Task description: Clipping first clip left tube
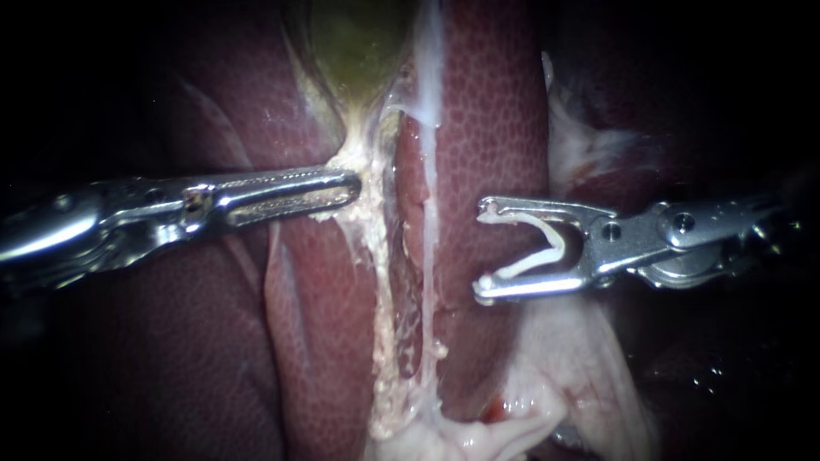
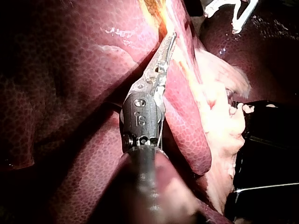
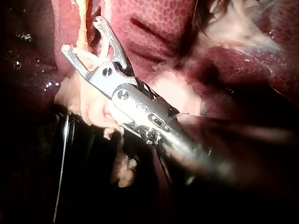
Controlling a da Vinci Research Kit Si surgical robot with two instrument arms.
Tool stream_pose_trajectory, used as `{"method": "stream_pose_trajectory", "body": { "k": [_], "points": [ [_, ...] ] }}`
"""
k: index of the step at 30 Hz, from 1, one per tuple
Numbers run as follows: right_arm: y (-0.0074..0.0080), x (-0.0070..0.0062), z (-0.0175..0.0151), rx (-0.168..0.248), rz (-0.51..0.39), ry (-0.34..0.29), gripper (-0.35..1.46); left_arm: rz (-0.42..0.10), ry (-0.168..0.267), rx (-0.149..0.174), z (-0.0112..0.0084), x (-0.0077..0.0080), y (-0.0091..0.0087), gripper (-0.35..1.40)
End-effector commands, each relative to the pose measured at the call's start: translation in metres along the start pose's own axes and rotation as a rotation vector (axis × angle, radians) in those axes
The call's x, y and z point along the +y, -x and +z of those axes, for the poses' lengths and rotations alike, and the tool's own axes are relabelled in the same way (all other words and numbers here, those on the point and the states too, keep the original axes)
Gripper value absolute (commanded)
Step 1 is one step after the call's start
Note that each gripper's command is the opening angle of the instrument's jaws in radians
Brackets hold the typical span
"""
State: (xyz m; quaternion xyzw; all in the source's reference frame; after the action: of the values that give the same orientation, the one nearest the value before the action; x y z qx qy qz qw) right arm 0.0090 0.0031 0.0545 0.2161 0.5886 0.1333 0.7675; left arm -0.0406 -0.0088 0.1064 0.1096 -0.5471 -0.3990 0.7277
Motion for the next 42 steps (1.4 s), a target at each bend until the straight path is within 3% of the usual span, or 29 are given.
{"method": "stream_pose_trajectory", "body": {
  "k": [1, 11, 16, 21, 25, 36, 42],
  "points": [
    [0.0, 0.0, 0.0, 0.0, 0.0, -0.001, 0.59, 0.0, 0.0, 0.0, 0.0, 0.0, 0.0, -0.35],
    [-0.0001, -0.0001, 0.0, 0.0, -0.001, -0.002, 0.59, -0.004, -0.004, 0.001, -0.0007, -0.0001, 0.0007, -0.35],
    [-0.0001, -0.0001, 0.0, 0.0, -0.001, -0.002, 0.59, 0.001, -0.003, -0.002, -0.0022, 0.0, 0.003, -0.35],
    [-0.0001, -0.0001, 0.0, 0.0, -0.001, -0.002, 0.59, 0.009, 0.012, -0.038, -0.0047, 0.0006, 0.0062, -0.35],
    [-0.0001, -0.0001, 0.0002, 0.001, -0.001, -0.004, 0.59, 0.016, 0.022, -0.054, -0.0062, 0.0006, 0.0077, -0.35],
    [0.0, -0.0003, 0.0011, 0.003, -0.003, -0.013, 0.59, 0.018, 0.023, -0.057, -0.0064, 0.0005, 0.0073, -0.35],
    [0.0008, -0.0007, 0.0032, 0.006, -0.011, -0.024, 0.59, 0.019, 0.024, -0.057, -0.0062, 0.0005, 0.0071, -0.35]
  ]
}}
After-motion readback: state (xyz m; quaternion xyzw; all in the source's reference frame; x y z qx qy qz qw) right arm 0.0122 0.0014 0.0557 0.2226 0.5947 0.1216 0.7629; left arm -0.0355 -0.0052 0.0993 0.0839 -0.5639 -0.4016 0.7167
